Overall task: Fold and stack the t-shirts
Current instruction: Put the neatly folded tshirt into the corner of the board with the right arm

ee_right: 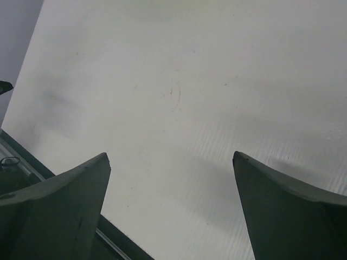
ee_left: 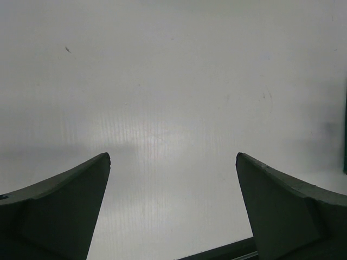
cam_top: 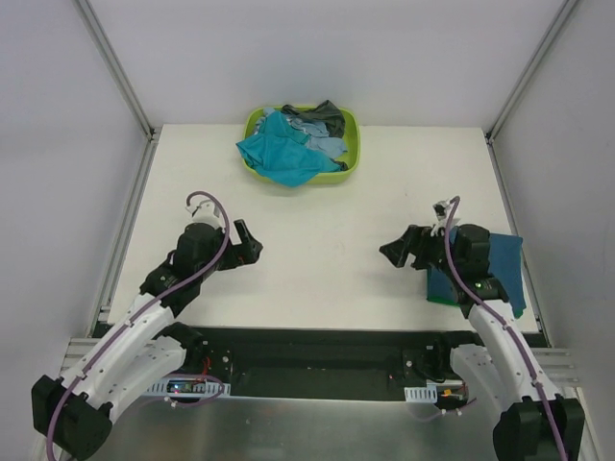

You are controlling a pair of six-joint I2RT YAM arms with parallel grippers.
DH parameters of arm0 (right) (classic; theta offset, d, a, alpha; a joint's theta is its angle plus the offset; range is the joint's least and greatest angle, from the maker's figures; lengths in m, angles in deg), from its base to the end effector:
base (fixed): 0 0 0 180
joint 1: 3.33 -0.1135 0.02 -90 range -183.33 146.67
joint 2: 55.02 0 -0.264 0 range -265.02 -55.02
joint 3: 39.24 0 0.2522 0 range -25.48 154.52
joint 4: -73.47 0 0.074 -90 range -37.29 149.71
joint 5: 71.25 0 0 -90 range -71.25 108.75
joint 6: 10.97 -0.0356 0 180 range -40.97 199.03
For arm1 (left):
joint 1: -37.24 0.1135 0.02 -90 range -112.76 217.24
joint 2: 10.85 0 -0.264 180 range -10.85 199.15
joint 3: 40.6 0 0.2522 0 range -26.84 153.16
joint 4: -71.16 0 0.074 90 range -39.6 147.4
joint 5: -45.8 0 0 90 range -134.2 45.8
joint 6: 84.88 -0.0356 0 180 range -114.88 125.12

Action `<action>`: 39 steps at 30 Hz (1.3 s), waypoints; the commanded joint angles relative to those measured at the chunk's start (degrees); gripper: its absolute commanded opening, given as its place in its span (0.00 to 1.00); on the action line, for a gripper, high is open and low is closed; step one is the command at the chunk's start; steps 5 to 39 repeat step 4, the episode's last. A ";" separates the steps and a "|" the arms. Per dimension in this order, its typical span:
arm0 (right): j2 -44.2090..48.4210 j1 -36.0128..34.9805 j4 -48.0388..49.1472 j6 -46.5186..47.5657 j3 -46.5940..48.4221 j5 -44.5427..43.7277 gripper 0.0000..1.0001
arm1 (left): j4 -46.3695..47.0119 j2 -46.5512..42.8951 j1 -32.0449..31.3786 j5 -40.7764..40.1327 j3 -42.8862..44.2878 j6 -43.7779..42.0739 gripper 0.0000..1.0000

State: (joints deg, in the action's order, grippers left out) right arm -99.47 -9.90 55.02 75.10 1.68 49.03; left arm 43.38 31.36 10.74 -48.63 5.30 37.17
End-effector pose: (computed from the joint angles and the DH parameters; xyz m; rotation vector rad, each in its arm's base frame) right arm 0.1772 0.0385 0.2436 -0.3947 1.9116 0.6359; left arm 0.1588 -0.0761 0.2624 -0.1496 2.0318 -0.5769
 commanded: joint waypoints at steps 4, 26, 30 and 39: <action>6.21 -0.11 7.77 -1.34 -2.81 -2.05 0.96 | 1.89 -3.28 0.57 0.91 -2.00 1.70 0.99; 6.21 -0.11 7.77 -1.34 -2.81 -2.05 0.96 | 1.89 -3.28 0.57 0.91 -2.00 1.70 0.99; 6.21 -0.11 7.77 -1.34 -2.81 -2.05 0.96 | 1.89 -3.28 0.57 0.91 -2.00 1.70 0.99; 6.21 -0.11 7.77 -1.34 -2.81 -2.05 0.96 | 1.89 -3.28 0.57 0.91 -2.00 1.70 0.99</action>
